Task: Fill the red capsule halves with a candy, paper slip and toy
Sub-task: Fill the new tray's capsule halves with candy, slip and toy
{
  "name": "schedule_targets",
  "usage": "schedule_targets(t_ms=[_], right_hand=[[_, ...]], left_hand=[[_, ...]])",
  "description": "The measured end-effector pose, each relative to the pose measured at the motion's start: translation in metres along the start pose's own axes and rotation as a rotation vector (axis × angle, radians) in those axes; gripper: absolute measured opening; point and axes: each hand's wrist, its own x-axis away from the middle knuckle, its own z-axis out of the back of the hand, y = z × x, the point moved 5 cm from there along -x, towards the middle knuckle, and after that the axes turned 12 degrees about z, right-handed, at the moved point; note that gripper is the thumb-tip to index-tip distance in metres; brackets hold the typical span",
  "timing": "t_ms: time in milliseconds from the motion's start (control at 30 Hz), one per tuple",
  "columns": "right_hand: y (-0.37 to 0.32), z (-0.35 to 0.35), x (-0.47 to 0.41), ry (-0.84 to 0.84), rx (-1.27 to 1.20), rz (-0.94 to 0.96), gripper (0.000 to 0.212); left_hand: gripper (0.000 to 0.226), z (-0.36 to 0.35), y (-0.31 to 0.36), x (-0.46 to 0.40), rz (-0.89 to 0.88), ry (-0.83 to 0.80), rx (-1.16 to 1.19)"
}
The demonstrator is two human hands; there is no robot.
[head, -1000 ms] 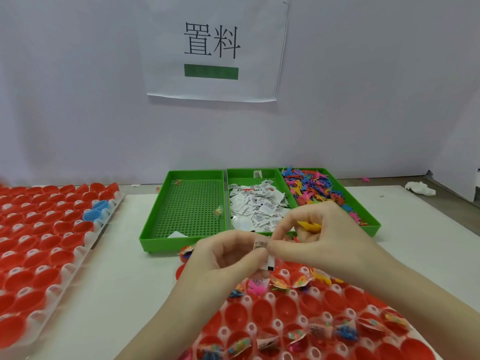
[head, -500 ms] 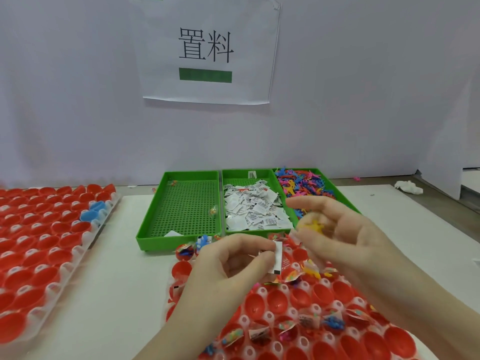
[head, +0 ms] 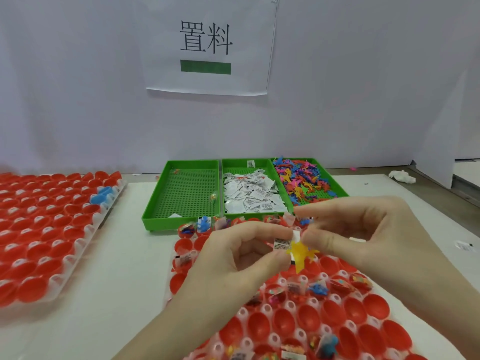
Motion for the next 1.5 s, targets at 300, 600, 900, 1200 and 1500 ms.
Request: schedule_targets(t_ms=[300,600,900,1200,1500], right_hand=[[-0.009,0.008,0.013,0.057,-0.087,0.029,0.035],[0.003,0.007,0.027,-0.049,0.03,0.022,0.026],[0.044,0.014,0.051,-0.159,0.264,-0.053,0.042],[0.082,0.021,0.088,-0.005,0.272,-0.176,0.043],[0.08,0.025,0.092,-0.103,0.3,-0.121,0.045]], left_hand=[[0.031,-0.012,0.008,0.014,-0.005,-0.062,0.096],[0.045,-0.028,0.0,0.015,0.027,0.007,0.002],[0.041,-0.057,-0.041,0.002,0.15,0.023,-0.166],[0.027,-0.065,-0.046,0.01,-0.122,-0.025,-0.909],[0.024,-0.077,-0.052,0.011,-0.236,-0.045,-1.113]])
